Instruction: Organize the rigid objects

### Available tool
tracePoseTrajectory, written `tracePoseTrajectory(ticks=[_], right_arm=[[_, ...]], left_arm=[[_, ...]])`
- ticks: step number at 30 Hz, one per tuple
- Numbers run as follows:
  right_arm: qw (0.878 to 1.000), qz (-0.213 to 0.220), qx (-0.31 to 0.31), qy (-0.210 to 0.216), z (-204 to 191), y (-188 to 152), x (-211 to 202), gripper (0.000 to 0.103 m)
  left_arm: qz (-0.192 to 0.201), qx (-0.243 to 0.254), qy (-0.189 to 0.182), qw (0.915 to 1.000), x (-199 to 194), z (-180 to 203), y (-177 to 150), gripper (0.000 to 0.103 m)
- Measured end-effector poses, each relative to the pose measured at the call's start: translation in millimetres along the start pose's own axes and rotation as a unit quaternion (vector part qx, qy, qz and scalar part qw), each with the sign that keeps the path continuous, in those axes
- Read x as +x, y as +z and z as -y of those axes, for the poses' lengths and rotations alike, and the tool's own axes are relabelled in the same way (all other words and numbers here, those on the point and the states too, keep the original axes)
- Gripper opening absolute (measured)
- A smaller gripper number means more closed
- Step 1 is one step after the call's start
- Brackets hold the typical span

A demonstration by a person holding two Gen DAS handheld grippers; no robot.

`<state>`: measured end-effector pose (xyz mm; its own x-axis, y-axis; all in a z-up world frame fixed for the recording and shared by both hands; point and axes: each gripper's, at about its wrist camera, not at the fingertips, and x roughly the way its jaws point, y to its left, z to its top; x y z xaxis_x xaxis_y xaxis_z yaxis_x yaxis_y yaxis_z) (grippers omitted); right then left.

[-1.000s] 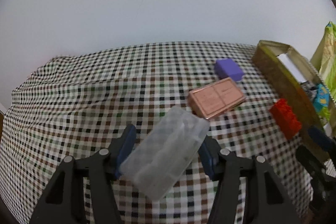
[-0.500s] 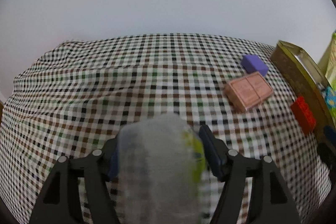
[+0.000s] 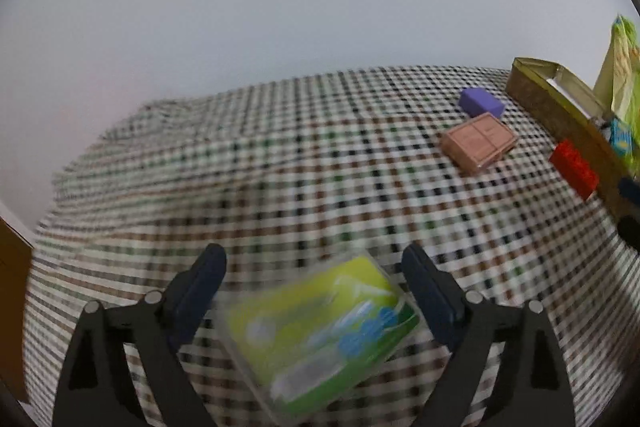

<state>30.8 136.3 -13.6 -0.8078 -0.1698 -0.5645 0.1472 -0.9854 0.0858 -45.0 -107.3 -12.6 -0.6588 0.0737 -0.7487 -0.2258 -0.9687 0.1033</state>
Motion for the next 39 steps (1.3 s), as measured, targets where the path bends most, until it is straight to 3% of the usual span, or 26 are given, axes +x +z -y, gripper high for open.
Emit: tracePoseTrajectory(ticks=[7, 12, 16, 20, 22, 28, 33, 34, 36, 39], right_arm=[[0.997, -0.059, 0.032, 0.024, 5.0, -5.8, 17.3, 0.065], [0.995, -0.076, 0.060, -0.024, 17.5, -9.3, 20.5, 0.064], [0.990, -0.096, 0.086, -0.052, 36.0, -11.1, 28.1, 0.056], [0.987, -0.082, 0.114, -0.082, 55.1, -9.8, 26.0, 0.055], [0.987, -0.085, 0.115, -0.077, 62.1, -9.4, 27.2, 0.055], [0.988, -0.096, 0.069, -0.100, 54.3, -0.1, 42.6, 0.057], [0.984, -0.130, 0.059, -0.107, 59.2, 9.0, 69.5, 0.057], [0.984, -0.130, 0.054, -0.106, 58.3, 10.1, 71.9, 0.057], [0.985, -0.133, 0.047, -0.101, 58.4, 10.5, 73.2, 0.057], [0.986, -0.129, 0.045, -0.096, 61.0, 9.9, 70.7, 0.038]], left_arm=[[0.022, 0.020, -0.015, 0.9995, -13.2, -23.5, -6.9, 0.091], [0.035, 0.070, -0.038, 0.9962, -22.9, -10.2, -14.5, 0.091], [0.020, 0.107, -0.033, 0.9935, -17.2, -2.9, -20.7, 0.091], [0.003, 0.105, -0.030, 0.9940, -11.5, -9.8, -25.1, 0.091], [0.000, 0.103, -0.035, 0.9940, -9.2, -11.6, -25.7, 0.091], [-0.003, 0.105, -0.050, 0.9933, -10.2, -15.7, -29.2, 0.091], [-0.008, 0.088, -0.059, 0.9943, -5.1, -20.9, -27.8, 0.092], [-0.008, 0.089, -0.059, 0.9943, -5.5, -20.1, -28.2, 0.091], [-0.011, 0.089, -0.075, 0.9931, -6.8, -18.7, -28.5, 0.076], [-0.014, 0.086, -0.098, 0.9913, -7.7, -17.9, -29.3, 0.059]])
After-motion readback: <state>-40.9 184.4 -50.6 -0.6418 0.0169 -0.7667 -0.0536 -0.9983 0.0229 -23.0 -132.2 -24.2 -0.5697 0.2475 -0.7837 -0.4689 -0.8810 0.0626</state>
